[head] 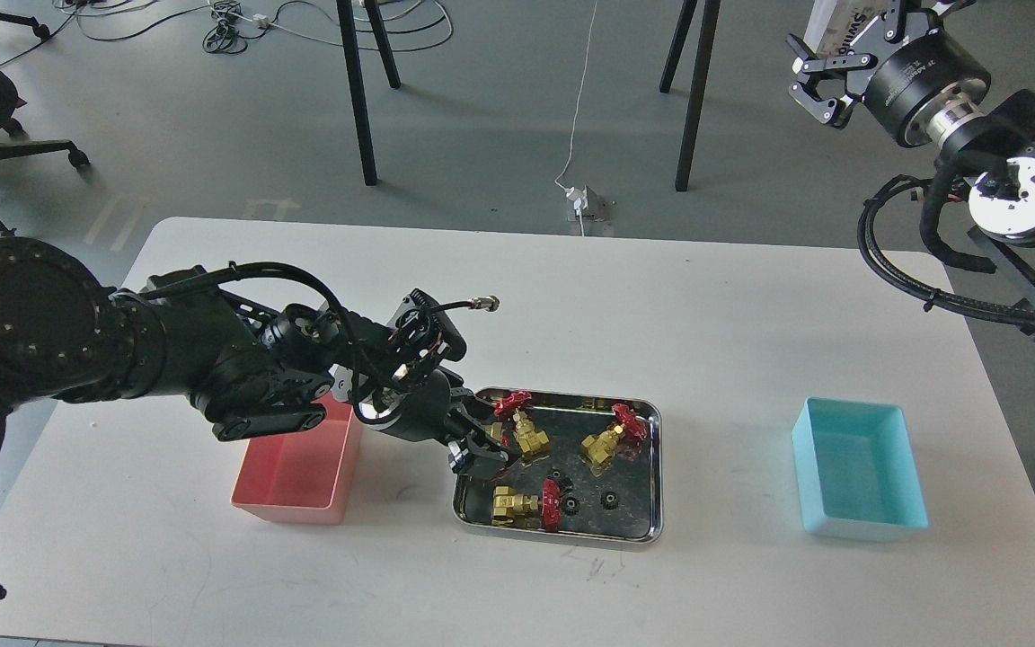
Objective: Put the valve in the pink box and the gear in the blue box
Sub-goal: 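Close the left gripper on the brass valve with red handle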
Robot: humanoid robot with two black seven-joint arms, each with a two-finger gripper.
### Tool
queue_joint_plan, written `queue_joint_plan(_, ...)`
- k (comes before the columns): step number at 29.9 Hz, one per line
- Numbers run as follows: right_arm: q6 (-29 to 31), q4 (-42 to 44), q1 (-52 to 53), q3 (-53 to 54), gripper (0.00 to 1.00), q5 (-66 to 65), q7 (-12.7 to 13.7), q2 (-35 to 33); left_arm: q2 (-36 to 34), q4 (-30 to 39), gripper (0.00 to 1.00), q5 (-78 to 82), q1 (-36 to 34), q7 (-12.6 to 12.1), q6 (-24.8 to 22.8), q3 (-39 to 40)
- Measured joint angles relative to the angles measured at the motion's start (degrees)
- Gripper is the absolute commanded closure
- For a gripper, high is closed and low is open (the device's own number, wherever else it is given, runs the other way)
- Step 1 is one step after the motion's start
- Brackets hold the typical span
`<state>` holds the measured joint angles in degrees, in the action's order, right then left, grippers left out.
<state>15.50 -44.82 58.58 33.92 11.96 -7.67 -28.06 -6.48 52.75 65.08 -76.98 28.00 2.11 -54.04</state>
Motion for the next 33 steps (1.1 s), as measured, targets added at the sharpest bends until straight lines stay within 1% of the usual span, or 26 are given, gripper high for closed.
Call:
queue_joint_plan(10,0.0,-0.1,-0.1,0.0,0.0,0.1,0.0,0.0,0.0,-0.4,0.45,1.0,0.9,0.0,0.2,-0.1)
queue_joint_plan(18,0.0,-0.1,-1.0,0.0,0.0,0.1,0.0,0.0,0.0,-1.1,0.59,2.7,1.4,0.0,1.9,-0.6)
queue_joint_plan(23,-0.1,-0.1,-1.1,0.7,0.0,0.1,-0.1,0.0,0.0,-2.4,0.6,4.7,2.5,0.0,2.5,-0.7)
queue_joint_plan(33,-0.2,0.0,-1.5,0.9,0.0,0.1,-0.1,-0.1,-0.1,-2.6,0.7,5.5,2.9,0.0,3.3,-0.1)
